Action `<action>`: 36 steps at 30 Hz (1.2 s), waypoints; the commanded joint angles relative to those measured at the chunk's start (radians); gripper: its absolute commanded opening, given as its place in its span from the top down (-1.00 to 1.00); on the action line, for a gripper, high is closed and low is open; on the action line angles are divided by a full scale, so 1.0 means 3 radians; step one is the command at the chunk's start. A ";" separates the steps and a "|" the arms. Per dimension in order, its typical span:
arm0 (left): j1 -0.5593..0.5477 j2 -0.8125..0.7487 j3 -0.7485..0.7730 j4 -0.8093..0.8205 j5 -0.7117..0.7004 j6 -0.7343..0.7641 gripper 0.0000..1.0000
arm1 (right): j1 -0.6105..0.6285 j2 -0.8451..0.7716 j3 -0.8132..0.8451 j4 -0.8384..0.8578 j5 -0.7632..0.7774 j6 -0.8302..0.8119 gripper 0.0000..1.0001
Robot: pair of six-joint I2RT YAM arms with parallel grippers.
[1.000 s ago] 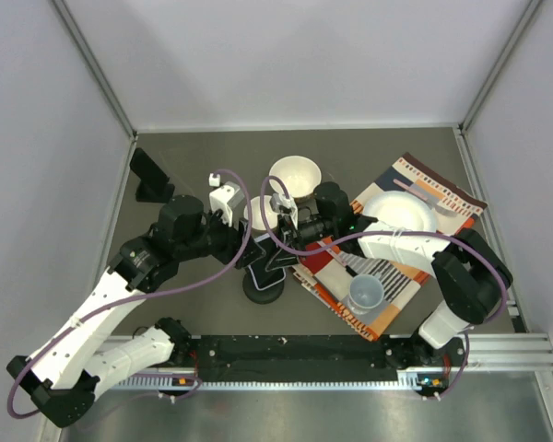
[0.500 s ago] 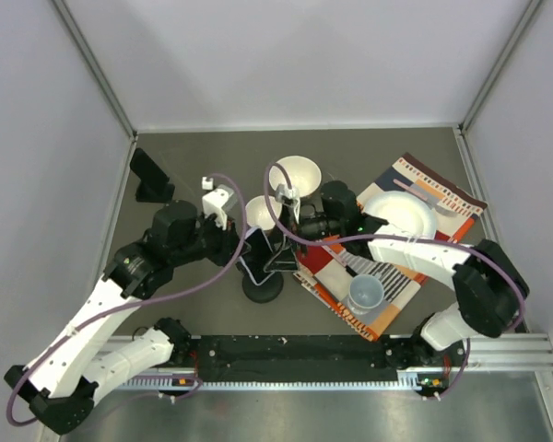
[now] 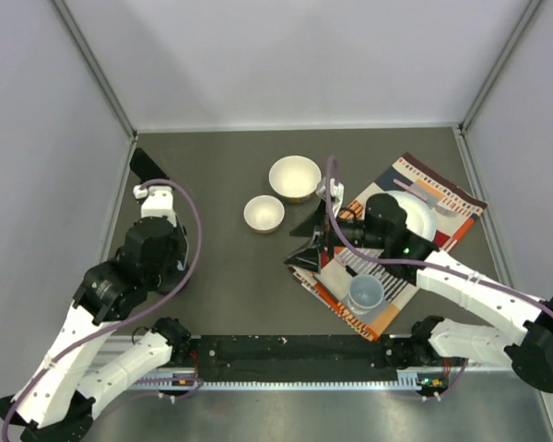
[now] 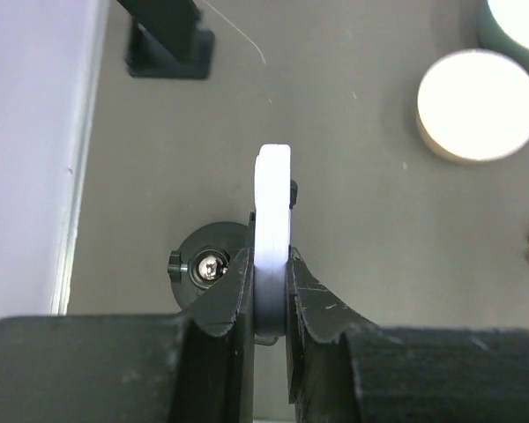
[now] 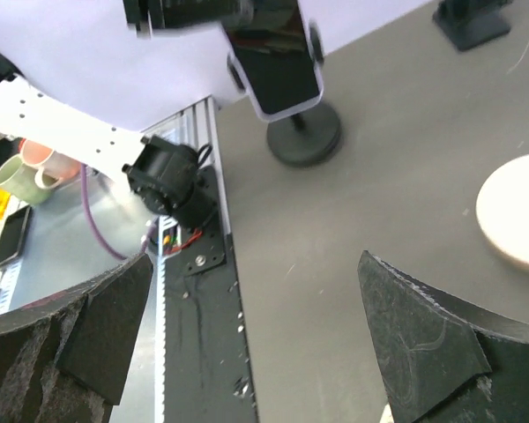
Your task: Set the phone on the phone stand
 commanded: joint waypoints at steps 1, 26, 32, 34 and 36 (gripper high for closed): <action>0.0177 -0.0143 0.0048 0.1263 -0.0626 0.0219 1.00 | -0.0014 -0.0228 -0.0424 0.0325 -0.0168 0.0426 -0.98; 0.3067 0.0899 -0.0208 0.2894 0.2376 0.0807 1.00 | -0.0014 -0.0913 -0.0552 -0.0497 -0.0117 -0.0192 -0.98; 0.3067 0.1129 -0.0198 0.3181 0.2448 0.0981 1.00 | -0.0009 -0.0882 -0.0552 -0.0492 -0.0183 -0.0197 -0.98; 0.3067 0.1211 -0.0127 0.3141 0.2428 0.1109 1.00 | -0.0014 -0.0882 -0.0552 -0.0497 -0.0214 -0.0182 -0.98; 0.3067 0.1319 -0.0014 0.3049 0.2407 0.1211 1.00 | -0.0014 -0.0888 -0.0552 -0.0503 -0.0224 -0.0192 -0.98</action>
